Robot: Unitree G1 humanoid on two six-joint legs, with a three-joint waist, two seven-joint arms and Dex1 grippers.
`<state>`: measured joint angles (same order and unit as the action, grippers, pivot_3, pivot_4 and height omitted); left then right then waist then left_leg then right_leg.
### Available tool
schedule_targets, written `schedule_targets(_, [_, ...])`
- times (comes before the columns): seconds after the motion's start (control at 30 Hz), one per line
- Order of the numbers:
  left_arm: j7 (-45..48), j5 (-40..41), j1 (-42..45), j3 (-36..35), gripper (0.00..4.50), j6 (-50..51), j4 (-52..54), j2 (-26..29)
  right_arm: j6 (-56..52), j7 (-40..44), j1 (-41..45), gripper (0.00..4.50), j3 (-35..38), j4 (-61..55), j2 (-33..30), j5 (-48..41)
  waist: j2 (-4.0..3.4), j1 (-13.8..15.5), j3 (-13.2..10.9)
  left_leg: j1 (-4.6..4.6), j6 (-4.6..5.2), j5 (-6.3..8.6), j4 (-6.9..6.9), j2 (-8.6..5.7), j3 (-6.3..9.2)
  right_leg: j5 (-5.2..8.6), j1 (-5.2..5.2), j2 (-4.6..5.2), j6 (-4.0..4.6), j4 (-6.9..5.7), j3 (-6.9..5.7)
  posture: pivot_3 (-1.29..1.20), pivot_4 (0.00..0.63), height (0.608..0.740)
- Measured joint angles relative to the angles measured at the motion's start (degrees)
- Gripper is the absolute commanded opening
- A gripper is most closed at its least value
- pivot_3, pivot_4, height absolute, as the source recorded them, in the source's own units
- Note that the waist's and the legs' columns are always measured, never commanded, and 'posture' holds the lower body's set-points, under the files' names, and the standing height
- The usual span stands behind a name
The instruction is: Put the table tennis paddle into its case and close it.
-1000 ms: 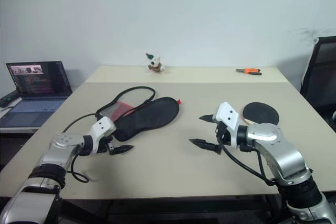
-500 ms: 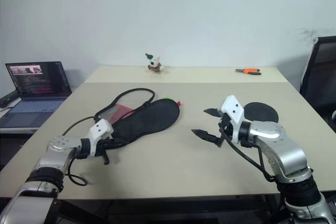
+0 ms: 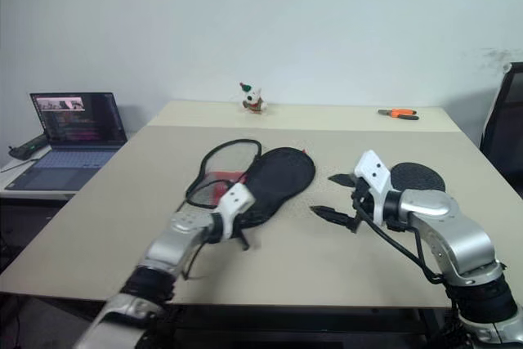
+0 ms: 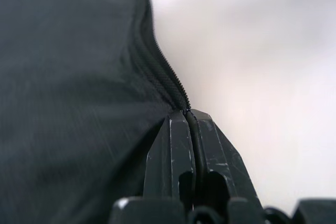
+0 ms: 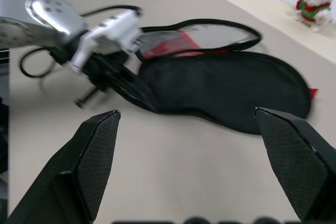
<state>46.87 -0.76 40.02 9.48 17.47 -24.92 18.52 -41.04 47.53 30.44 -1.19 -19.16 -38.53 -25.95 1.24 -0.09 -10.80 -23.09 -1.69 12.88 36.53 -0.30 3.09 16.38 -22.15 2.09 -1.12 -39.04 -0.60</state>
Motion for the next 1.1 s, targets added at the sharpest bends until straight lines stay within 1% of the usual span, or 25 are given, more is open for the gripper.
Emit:
schedule_targets(0.07, [-2.55,-0.72,2.03,1.27,0.02,0.82,-0.51,-2.98,-0.05,-0.01,-0.10,4.50,-0.02,-0.08,-0.29,-0.02,0.00,-0.01,0.00,0.00,0.00,0.00,0.01,-0.01,-0.03,0.00,0.01,0.00,0.00,0.00,0.00,0.00,0.150,0.740])
schedule_targets(0.13, [-4.11,-1.24,2.64,1.68,0.02,1.21,-0.60,-4.69,-0.06,-0.12,-0.12,4.50,-0.02,-0.27,-0.33,-0.02,0.00,-0.34,0.00,0.02,0.01,0.01,0.00,-0.01,-0.03,0.00,-0.01,-0.02,0.00,0.01,0.07,0.00,0.150,0.740])
schedule_targets(0.2, [-4.67,-1.11,2.20,1.75,0.02,2.22,0.16,-5.18,-0.11,-0.47,-0.13,4.50,-0.02,-0.30,-0.31,-0.02,0.00,-0.79,0.00,0.03,0.01,0.01,-0.01,0.01,-0.02,0.00,-0.02,-0.07,0.00,0.02,0.08,0.00,0.150,0.740])
schedule_targets(0.3, [-3.89,-0.05,-0.36,1.51,0.02,4.08,3.66,-4.25,-0.56,-1.84,-0.10,4.50,0.05,-0.29,0.35,-0.03,-0.01,-1.38,0.00,0.04,0.00,0.00,-0.04,0.09,0.02,0.00,-0.03,-0.07,0.01,0.01,0.07,0.00,0.150,0.740])
schedule_targets(0.4, [-2.97,1.34,-4.03,1.21,0.61,6.33,10.15,-1.42,-0.91,-2.80,0.12,4.50,-0.12,-0.16,1.54,-0.08,-0.01,-1.68,0.00,0.05,0.00,0.00,-0.03,0.11,-0.01,0.00,-0.02,-0.06,0.01,0.01,0.13,0.00,0.150,0.740])
schedule_targets(0.5, [-2.01,3.48,-8.33,-1.00,1.70,10.05,17.03,2.52,-0.97,-3.53,0.49,4.50,-0.28,0.94,2.71,-0.04,-0.01,-1.68,0.00,0.06,0.00,0.00,-0.03,0.11,0.02,0.00,-0.02,-0.06,0.01,0.00,0.11,0.00,0.150,0.740])
schedule_targets(0.63, [-4.89,5.28,-9.25,-3.97,3.08,13.19,21.15,2.65,-1.52,-4.38,1.91,4.50,-1.31,3.80,4.46,0.08,-0.01,-1.23,0.00,0.06,0.00,0.00,0.08,0.05,0.09,-0.01,0.08,-0.01,-0.01,0.00,0.06,0.00,0.150,0.740])
schedule_targets(0.73, [-3.89,9.66,-9.77,-7.32,3.08,15.02,24.45,3.17,-4.05,-7.30,3.94,4.50,-2.12,6.74,6.98,0.41,-0.01,-1.38,0.00,0.05,0.00,0.00,0.09,0.06,0.04,-0.02,0.07,0.00,-0.02,0.01,0.08,0.00,0.150,0.740])
schedule_targets(0.8, [-1.77,12.69,-10.56,-9.08,3.08,15.54,26.75,5.19,-6.79,-9.83,4.85,4.50,-2.34,8.41,8.52,0.64,-0.01,-1.44,0.00,0.06,0.00,0.00,0.07,0.09,0.05,-0.02,0.05,0.02,-0.01,0.01,0.10,0.00,0.150,0.740])
schedule_targets(0.87, [0.67,15.08,-11.71,-10.93,3.08,15.48,27.68,8.57,-10.18,-12.67,5.36,4.50,-2.32,9.73,10.36,0.65,-0.02,-1.68,0.00,0.07,0.00,0.00,0.06,0.18,0.01,-0.01,0.01,0.02,0.02,0.00,0.15,0.00,0.150,0.740])
schedule_targets(0.93, [2.99,16.45,-13.68,-12.82,3.08,14.58,27.68,12.41,-14.03,-16.31,6.22,4.50,-2.17,11.52,13.55,0.68,-0.03,-1.93,0.00,0.10,0.00,0.00,-0.03,0.27,-0.04,0.00,-0.04,0.00,0.06,-0.01,0.18,0.00,0.150,0.740])
schedule_targets(1.0, [5.29,17.53,-15.60,-15.02,3.08,13.36,27.08,16.55,-17.46,-21.17,7.56,4.50,-1.46,14.78,18.53,1.15,-0.02,-2.06,0.00,0.13,-0.01,0.00,-0.12,0.37,-0.06,-0.01,-0.08,-0.06,0.16,-0.03,0.18,0.00,0.150,0.740])
schedule_targets(1.1, [6.70,18.29,-17.12,-19.27,3.08,11.68,25.19,22.08,-18.28,-25.99,8.82,4.50,-2.08,19.56,24.28,3.11,-0.03,-1.80,-0.01,0.13,-0.01,0.00,-0.20,0.40,-0.05,0.01,-0.11,-0.10,0.20,-0.02,0.15,0.00,0.150,0.740])
